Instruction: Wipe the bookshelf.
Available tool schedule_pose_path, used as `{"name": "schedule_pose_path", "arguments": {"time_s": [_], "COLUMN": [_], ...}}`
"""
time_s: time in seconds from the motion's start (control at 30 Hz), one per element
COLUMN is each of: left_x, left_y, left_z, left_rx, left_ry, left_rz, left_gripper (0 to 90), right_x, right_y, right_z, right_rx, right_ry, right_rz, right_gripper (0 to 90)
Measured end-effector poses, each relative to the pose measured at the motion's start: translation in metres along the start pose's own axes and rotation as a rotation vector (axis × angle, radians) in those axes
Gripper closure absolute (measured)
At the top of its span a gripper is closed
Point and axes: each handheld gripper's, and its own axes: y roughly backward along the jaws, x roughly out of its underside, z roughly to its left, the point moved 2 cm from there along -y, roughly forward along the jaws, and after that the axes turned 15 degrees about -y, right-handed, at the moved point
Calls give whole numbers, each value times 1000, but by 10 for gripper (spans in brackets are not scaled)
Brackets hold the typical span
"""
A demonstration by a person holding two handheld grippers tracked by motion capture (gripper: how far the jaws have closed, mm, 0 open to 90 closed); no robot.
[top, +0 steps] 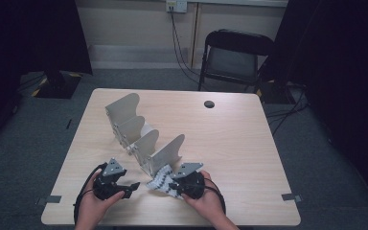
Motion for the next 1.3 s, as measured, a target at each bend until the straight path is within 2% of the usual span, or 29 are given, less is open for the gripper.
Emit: {"name": "schedule_pose_path", "arguments": {"time_s": [0.13,0.2,0.27,0.33,0.4,0.47,0.63,0.73,1.1,1.3], "left_x": [1,1,1,0,0,0,1,1,0,0], "left_y": [0,1,2,3,2,2,3,3,4,2], "left_z": [0,0,0,0,-1,-1,-2,-1,-2,-3], "left_rx": [-3,-3,-7,-8,-11,-9,-2,0,-2,0], "left_ry": [7,8,8,3,2,1,3,2,-1,1], "left_rz": [3,0,-1,1,-2,-2,-5,-4,-1,-3], "left_gripper": [280,280,280,280,280,280,280,280,280,280], "right_x": [-13,-23,-33,-41,-42,-38,-24,-19,-9,-9], "right_y": [28,42,52,54,49,35,4,-6,-18,-20], "right_z": [3,3,3,3,5,6,0,-1,-5,-8], "right_rx": [11,8,10,-3,-8,-9,-30,-19,-6,8], "right_ry": [29,29,24,16,19,24,-25,-24,-23,-22], "right_rz": [-66,-107,-141,-154,-143,-115,-50,-21,27,34], "right_gripper": [776,776,775,776,775,776,776,775,775,776]}}
